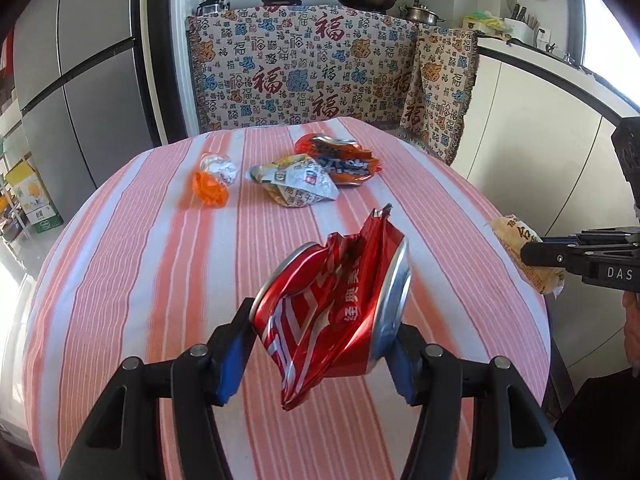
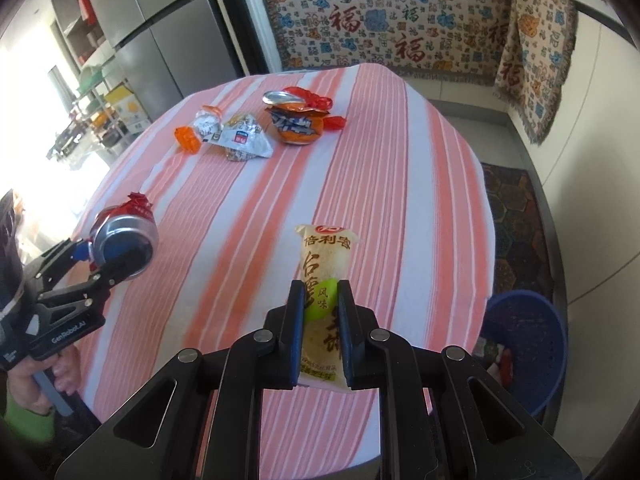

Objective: Collect trash
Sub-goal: 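Carry the can and snack bar over the blue wastebasket and open both tools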

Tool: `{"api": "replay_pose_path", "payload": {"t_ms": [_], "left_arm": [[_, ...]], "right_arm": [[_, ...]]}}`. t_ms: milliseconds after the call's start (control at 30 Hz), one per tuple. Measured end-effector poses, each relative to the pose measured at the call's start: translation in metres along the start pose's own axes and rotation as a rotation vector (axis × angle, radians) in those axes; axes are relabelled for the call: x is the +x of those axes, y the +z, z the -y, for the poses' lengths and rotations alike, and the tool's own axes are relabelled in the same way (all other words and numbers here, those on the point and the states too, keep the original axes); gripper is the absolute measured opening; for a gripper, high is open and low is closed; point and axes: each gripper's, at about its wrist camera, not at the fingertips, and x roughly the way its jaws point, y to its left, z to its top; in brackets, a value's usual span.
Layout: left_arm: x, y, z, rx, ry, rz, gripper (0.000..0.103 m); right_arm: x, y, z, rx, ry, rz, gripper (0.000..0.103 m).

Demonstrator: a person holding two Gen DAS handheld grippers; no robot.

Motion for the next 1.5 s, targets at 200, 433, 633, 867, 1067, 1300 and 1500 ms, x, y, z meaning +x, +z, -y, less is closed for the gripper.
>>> {"api": "replay_pose_path", "payload": {"t_ms": [200,433,633,867,1067,1300,1500], "left_arm": [[0.000,0.010,0.038,0.056,-0.024,0.014,0.060],[0.003,0.022,0.077,0.118,-0.061,0.024,0.060],[0.012,0.028,0.108,0.161,-0.130,0.010,0.060],[0.023,0.034,0.173,0.227,-0.279,-0.031,0.060],[0.049,0.040,0.250,0.309,-0.401,-0.089,0.060],[0.114,0.040,0.319,0.306,-0.511,-0.212,0.060],[0.163,0.037,0.343,0.280,-0.536,-0.281,0.060]], "right_arm": [[-0.015,-0.006,0.015,0.018,-0.002,0.017,0.015],[-0.030,-0.013,0.041,0.051,-0.022,0.033,0.015],[-0.044,-0.022,0.078,0.100,-0.054,0.041,0.015],[-0.060,-0.042,0.154,0.213,-0.138,0.025,0.015],[-0.057,-0.065,0.227,0.327,-0.190,-0.024,0.015],[-0.039,-0.086,0.294,0.442,-0.221,-0.071,0.015],[-0.023,-0.096,0.327,0.508,-0.218,-0.073,0.015]]}}
